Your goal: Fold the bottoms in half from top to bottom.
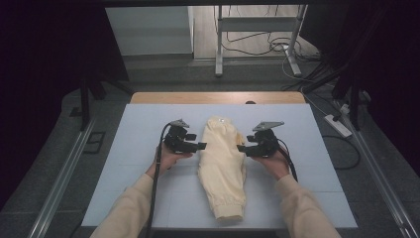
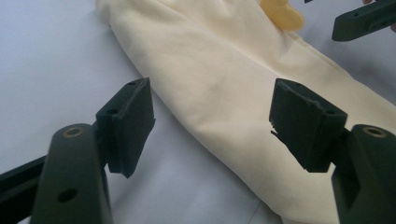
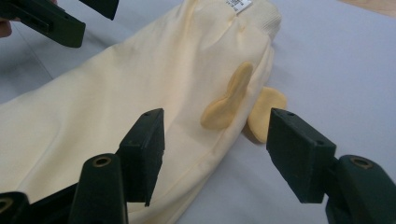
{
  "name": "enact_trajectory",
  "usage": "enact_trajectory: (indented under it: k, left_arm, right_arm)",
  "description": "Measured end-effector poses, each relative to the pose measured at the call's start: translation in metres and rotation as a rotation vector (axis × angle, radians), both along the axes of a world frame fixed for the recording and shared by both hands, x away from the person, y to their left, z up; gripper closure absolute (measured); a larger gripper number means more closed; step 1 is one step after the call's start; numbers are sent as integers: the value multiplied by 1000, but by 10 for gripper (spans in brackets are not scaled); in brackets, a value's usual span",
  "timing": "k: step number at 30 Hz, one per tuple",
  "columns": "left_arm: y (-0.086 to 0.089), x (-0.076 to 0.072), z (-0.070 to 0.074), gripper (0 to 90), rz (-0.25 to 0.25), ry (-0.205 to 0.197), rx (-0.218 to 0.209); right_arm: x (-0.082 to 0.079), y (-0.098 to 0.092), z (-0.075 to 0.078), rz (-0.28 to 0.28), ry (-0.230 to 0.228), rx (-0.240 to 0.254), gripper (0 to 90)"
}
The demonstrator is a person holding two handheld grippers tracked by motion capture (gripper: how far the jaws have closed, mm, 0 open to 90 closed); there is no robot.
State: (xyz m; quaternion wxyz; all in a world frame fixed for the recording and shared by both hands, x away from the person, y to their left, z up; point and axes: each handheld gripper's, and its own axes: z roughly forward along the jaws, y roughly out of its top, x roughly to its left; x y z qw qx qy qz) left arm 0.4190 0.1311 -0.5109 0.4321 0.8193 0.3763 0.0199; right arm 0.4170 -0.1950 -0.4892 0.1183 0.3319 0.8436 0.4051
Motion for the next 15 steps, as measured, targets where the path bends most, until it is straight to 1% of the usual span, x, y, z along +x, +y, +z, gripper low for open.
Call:
enact_trajectory:
  k: [5,9,13,15]
  left_arm:
    - [2,1,3,300,7,-6,-3]
    - [4,1,5,299,22,-7,-12]
    - [3,0,8,298,26,-15,-6]
    - [1,0,8,297,27,-12,-22]
  right_arm:
    - [3,1,-1,-1,0,-3,371]
    - [3,2,-2,3,3,-12,371]
    - [3,3,-2,6,1,-15,371]
    - [3,4,-2,8,-1,-20,371]
